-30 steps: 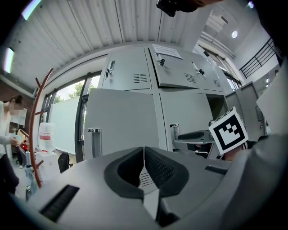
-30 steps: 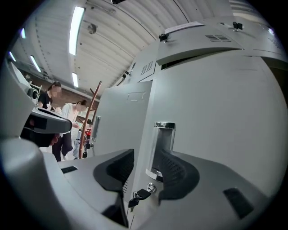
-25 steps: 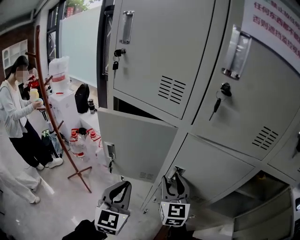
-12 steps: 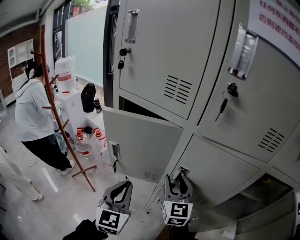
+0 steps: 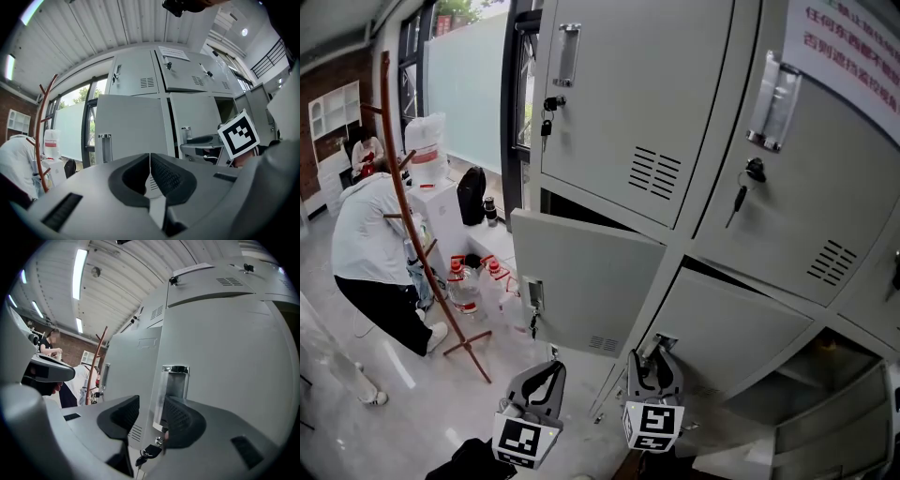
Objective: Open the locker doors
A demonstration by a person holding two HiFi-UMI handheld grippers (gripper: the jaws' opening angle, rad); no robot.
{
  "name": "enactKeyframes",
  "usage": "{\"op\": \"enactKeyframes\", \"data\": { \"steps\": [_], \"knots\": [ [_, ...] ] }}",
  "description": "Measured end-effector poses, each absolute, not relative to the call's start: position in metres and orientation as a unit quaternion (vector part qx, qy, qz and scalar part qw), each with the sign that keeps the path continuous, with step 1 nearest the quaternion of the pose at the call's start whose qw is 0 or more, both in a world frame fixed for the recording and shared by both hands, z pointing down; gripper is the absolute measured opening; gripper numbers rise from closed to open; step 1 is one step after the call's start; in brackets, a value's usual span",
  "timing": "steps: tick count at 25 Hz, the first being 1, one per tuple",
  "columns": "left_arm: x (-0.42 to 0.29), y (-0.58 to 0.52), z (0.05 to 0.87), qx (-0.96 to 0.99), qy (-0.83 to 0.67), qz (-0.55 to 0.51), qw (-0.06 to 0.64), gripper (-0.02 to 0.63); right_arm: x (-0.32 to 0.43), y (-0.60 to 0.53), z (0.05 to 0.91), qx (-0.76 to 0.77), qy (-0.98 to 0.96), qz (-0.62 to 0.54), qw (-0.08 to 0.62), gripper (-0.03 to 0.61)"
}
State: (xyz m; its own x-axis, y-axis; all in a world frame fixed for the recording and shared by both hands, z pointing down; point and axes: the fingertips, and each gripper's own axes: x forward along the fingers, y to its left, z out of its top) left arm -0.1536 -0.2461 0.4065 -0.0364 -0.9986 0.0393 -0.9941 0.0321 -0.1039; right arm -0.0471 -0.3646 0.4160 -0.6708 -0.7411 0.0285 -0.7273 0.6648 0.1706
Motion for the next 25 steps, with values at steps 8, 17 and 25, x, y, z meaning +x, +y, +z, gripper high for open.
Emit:
{"op": "enactKeyframes", "data": {
  "steps": [8,17,25],
  "knots": [
    [-0.147,-0.222,0.403,-0.712,0.700,-0.049,0.027,0.026,-0.037,-0.332,0.416,0.424,-0.902,-0.069,0.049,0.172],
    [-0.136,-0.195,0.404,-0.737,0.674,-0.049,0.030,0.026,-0.019,-0.294,0.418,0.455,-0.886,-0.070,0.052,0.166],
    [-0.115,-0.178,0.404,-0.763,0.643,-0.045,0.036,0.026,0.006,-0.265,0.419,0.484,-0.870,-0.070,0.055,0.141]
  ]
}}
